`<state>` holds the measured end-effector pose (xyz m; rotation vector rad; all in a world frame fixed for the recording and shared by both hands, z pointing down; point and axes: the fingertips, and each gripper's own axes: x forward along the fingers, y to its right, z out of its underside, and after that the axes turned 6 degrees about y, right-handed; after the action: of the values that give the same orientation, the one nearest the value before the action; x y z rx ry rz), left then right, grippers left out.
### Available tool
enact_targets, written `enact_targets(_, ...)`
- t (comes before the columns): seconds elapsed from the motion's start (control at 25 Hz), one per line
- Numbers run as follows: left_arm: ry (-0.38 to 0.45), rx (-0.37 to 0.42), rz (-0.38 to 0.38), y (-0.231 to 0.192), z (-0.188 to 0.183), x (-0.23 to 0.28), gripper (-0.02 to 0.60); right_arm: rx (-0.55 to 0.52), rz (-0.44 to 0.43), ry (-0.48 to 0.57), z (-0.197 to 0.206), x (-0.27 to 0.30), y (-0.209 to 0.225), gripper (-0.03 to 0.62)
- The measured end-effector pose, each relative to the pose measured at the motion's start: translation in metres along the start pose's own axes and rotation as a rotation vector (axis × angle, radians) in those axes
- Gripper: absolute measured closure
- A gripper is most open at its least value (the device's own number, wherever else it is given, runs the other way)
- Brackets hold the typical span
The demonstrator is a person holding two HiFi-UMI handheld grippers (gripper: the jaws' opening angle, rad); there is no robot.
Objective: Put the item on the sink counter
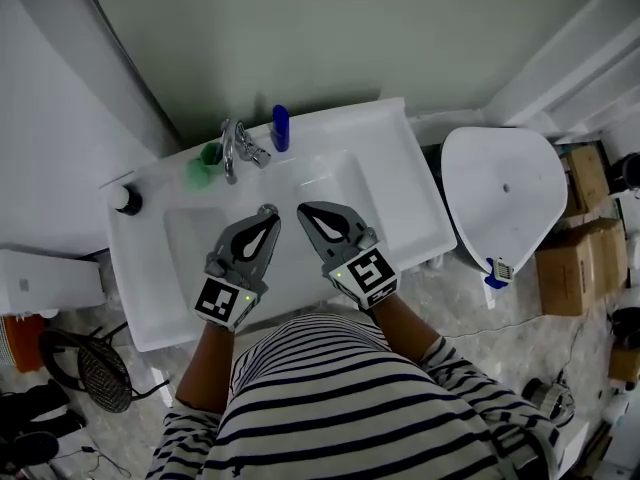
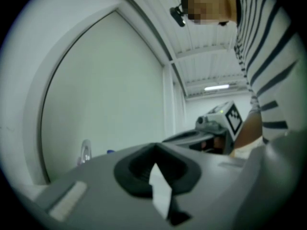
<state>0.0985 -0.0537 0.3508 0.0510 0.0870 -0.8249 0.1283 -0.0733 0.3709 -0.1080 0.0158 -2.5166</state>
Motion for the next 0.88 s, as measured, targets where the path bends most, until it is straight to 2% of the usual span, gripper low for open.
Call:
enact_targets(0.32,-0.006,0.028,0.026,0.014,-0.008,0.001,0.575,0.0,-0.003,-0.026,-0.001,-0.011,-0.01,0.588)
enact_targets(0.56,-0.01,0.049,0.033,0.015,-0.011,0.004,0.575,0.003,-0.002,0.022,-0.013,-0.012,-0.004,0.588)
enact_targets(0.88,-0.029,0.067,0.021,0.014,-0.009,0.005,0.575,-0.002,-0.003,0.037,-0.017,-0.013,-0.004,0.588)
